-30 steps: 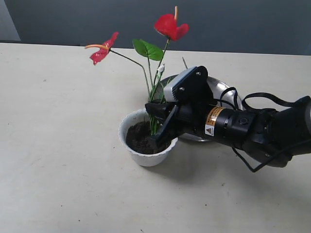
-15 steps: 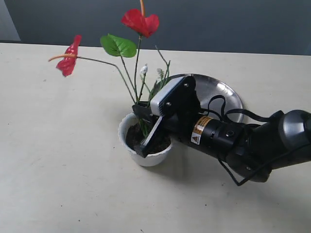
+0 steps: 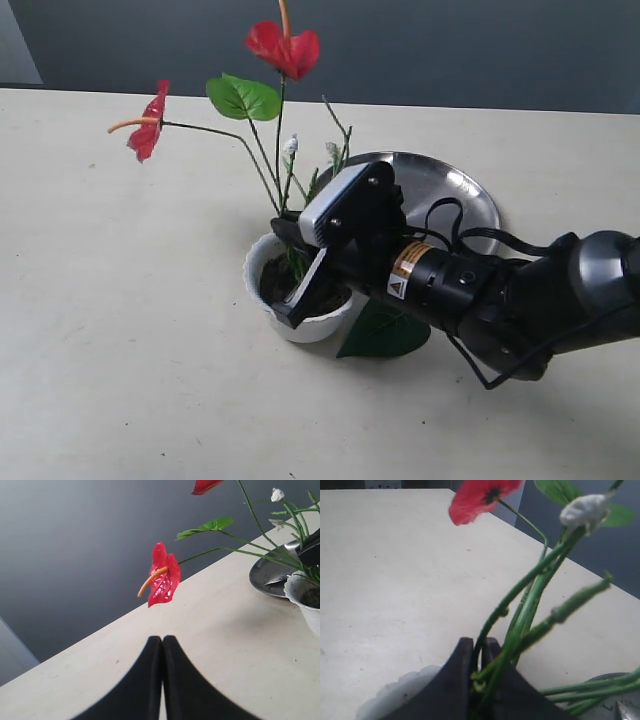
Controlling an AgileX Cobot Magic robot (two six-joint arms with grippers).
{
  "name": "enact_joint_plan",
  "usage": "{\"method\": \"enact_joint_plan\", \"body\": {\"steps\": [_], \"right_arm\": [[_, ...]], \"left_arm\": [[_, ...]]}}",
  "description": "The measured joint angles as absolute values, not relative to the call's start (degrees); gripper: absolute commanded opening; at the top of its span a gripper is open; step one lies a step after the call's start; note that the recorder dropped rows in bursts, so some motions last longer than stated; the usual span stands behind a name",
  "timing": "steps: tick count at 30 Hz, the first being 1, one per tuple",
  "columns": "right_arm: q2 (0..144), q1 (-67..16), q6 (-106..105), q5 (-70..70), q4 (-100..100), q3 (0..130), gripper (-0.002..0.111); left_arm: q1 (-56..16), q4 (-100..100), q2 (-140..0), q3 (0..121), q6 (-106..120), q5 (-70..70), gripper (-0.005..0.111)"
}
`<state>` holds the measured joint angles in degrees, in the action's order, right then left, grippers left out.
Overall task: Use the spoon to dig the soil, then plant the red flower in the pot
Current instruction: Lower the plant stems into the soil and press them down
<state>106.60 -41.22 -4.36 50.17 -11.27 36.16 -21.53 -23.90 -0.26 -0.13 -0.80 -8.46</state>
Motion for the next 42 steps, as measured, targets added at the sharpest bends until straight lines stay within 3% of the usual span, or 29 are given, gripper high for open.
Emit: {"method": "enact_joint_plan", "body": {"steps": [11,42], "right_arm": [[101.9,-41.2,-8.6,39.8,-11.1,36.2,-0.001],[100.9,-43.2,-9.0,35.4,-10.1,36.6,-0.001]], "left_arm": [[-21.5,-23.9,-0.3,-0.1,-0.8,-8.5,0.001],[-21.5,-23.9,-0.3,-0.1,-0.8,-8.5,0.001]]}}
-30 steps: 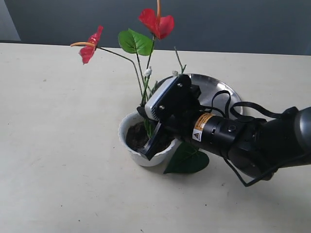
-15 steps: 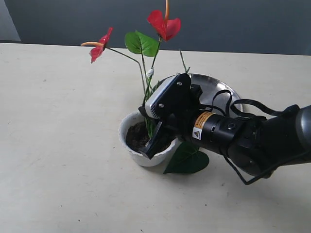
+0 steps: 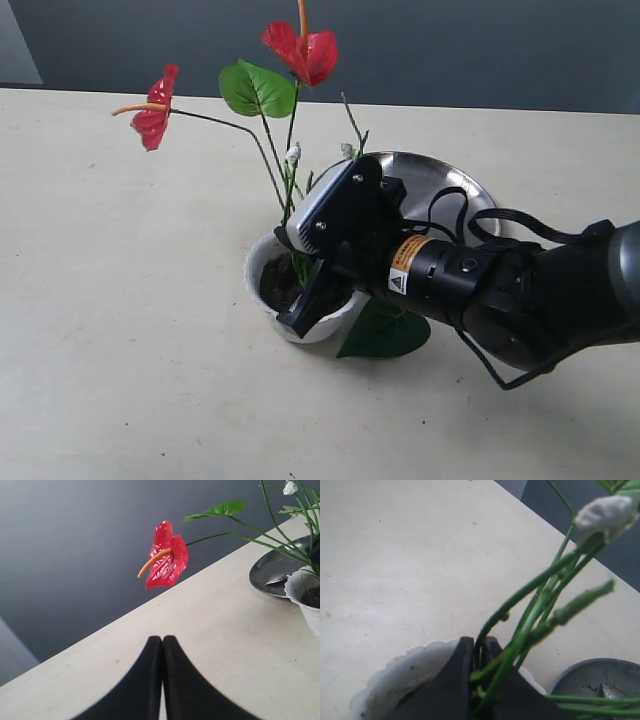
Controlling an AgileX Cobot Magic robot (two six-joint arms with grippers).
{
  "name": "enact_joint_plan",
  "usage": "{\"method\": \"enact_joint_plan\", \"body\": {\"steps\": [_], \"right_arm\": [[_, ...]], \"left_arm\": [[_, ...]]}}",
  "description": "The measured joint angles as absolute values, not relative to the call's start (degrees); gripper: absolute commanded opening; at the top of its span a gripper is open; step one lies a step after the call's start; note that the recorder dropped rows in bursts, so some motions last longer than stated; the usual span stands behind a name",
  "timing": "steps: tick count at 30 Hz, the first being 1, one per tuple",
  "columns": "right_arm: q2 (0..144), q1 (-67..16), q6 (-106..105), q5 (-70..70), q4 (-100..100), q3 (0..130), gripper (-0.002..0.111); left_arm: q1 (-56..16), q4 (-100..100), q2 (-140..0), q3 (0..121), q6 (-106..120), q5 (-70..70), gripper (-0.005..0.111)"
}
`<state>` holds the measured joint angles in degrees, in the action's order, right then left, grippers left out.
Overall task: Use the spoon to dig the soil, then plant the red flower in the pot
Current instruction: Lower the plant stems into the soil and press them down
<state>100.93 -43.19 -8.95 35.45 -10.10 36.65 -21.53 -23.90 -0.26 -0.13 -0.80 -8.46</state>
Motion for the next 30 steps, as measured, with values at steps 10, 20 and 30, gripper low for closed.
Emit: {"method": "enact_joint_plan", "body": {"steps": [10,20,30], "right_arm": [[100.1,-43.2,-13.5,30.8,-10.1,37.0,-0.001],[97.7,-43.2,-16.5,26.7,-10.4,36.7,-0.001],[97.7,-43.3,-16.7,28.4,-9.9,36.5,-0.001]], "left_arm": [[-21.5,-23.9,-0.3,-0.1,-0.8,-8.5,0.001],[-21.5,-23.9,-0.3,-0.1,-0.8,-8.5,0.001],[-21.5,-23.9,-0.3,-0.1,-0.8,-8.5,0.001]]}}
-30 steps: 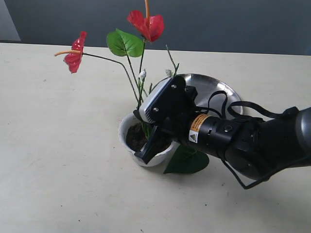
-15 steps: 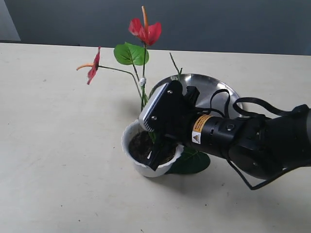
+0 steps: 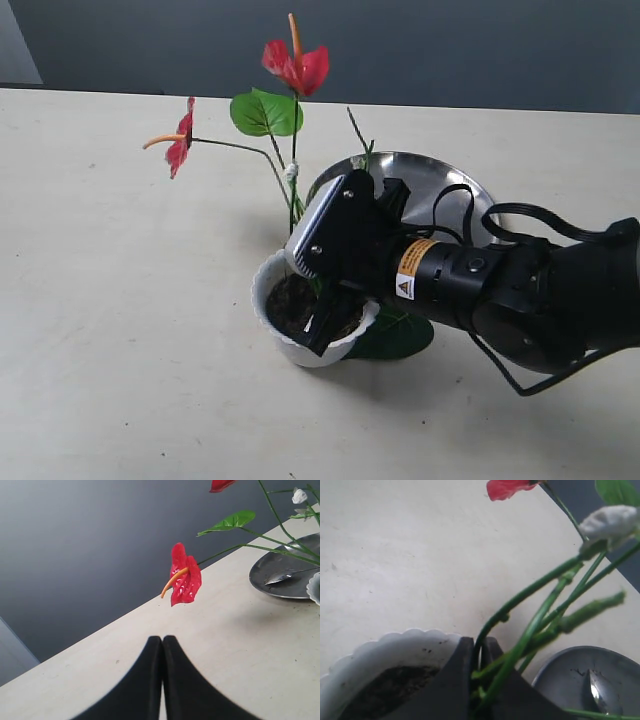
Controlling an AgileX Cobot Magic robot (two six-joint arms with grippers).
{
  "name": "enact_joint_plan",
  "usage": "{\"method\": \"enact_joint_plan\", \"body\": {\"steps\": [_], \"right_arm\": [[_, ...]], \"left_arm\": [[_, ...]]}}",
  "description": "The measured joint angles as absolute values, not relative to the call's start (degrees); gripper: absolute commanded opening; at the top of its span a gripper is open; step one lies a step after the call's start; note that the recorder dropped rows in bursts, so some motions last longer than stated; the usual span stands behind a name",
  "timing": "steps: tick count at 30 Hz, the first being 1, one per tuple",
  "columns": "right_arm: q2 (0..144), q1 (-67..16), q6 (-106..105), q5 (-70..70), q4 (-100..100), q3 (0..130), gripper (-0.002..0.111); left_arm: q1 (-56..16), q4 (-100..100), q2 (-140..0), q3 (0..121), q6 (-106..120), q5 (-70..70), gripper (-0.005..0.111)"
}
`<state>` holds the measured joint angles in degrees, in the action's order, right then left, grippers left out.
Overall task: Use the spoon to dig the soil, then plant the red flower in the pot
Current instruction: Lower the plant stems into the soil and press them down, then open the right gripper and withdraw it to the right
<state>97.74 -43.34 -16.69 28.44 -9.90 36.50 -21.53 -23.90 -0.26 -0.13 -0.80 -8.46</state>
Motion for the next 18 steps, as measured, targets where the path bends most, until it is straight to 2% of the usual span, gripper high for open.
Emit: {"method": "enact_joint_plan", "body": {"steps": [15,18], "right_arm": [[97.7,-43.4,-16.7,28.5,-6.9,36.5,0.0],[97.7,-43.4,-16.7,28.5,-6.9,36.5,0.009]], "left_arm": [[-21.5,-23.9,-0.3,-0.1,-0.8,-8.5,0.001],[-21.5,-23.9,-0.3,-0.1,-0.8,-8.5,0.001]]}}
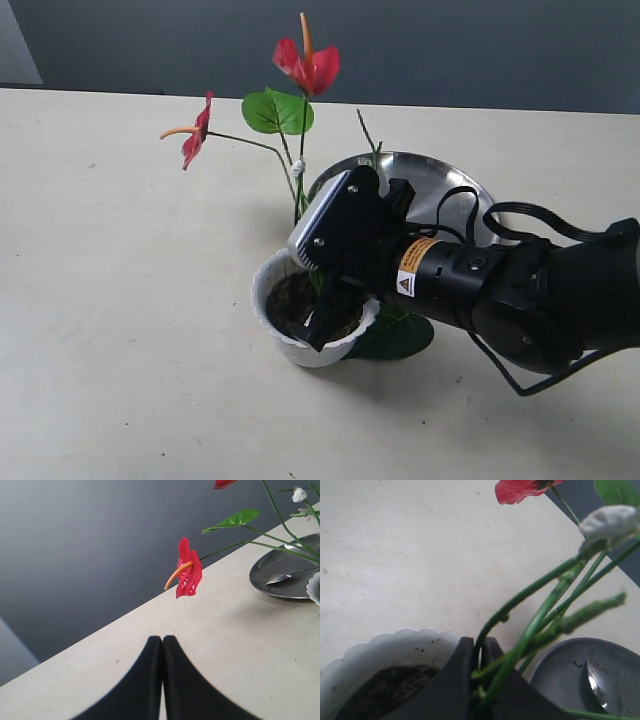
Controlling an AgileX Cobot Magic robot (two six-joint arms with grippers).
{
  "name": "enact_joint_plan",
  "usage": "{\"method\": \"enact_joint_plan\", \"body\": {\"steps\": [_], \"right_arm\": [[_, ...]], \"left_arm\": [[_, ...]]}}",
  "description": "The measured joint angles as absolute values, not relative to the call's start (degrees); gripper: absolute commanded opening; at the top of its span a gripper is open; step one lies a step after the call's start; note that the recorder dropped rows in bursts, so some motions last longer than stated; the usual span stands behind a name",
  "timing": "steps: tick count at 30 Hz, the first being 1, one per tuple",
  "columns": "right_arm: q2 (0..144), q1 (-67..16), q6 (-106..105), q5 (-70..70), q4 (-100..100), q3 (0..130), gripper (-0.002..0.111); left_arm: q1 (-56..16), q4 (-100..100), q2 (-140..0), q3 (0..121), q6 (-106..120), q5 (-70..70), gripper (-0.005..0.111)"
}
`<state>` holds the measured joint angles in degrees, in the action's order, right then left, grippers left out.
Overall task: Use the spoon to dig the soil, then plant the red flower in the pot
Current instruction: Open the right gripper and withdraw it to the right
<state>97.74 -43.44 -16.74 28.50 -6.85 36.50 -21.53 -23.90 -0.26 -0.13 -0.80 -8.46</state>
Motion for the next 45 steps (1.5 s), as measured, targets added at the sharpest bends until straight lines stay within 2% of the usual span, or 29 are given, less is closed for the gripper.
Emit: {"method": "enact_joint_plan", "body": {"steps": [3,5,22,31,40,45], "right_arm": [[97.7,-43.4,-16.7,28.4,-6.9,36.5,0.022],[97.7,-43.4,-16.8,27.3,-6.9,36.2,0.025],[95.4,-43.4,-16.5,22.2,-6.4,35.9,0.025],[90.9,-43.4,-16.1,14.3,-5.9,35.9,0.025],[80.2,-43.4,-15.8,2.1,-3.9,34.9,0.025],[65.5,-43.4,-14.7,-7.2,-0.5,29.3,0.024]], "left_arm": [[-21.5,-23.9,-0.3,-0.1,-0.8,-8.5,0.001],[-21.5,-23.9,-0.3,-0.1,-0.8,-8.5,0.001],[-21.5,-23.9,-0.3,-0.1,-0.8,-8.5,0.001],[-21.5,-23.9,-0.3,-0.1,-0.8,-8.5,0.001],[-21.5,-23.9,-0.3,-0.1,-0.8,-8.5,0.001],[-21.5,-23.9,-0.3,-0.1,-0.8,-8.5,0.001]]}}
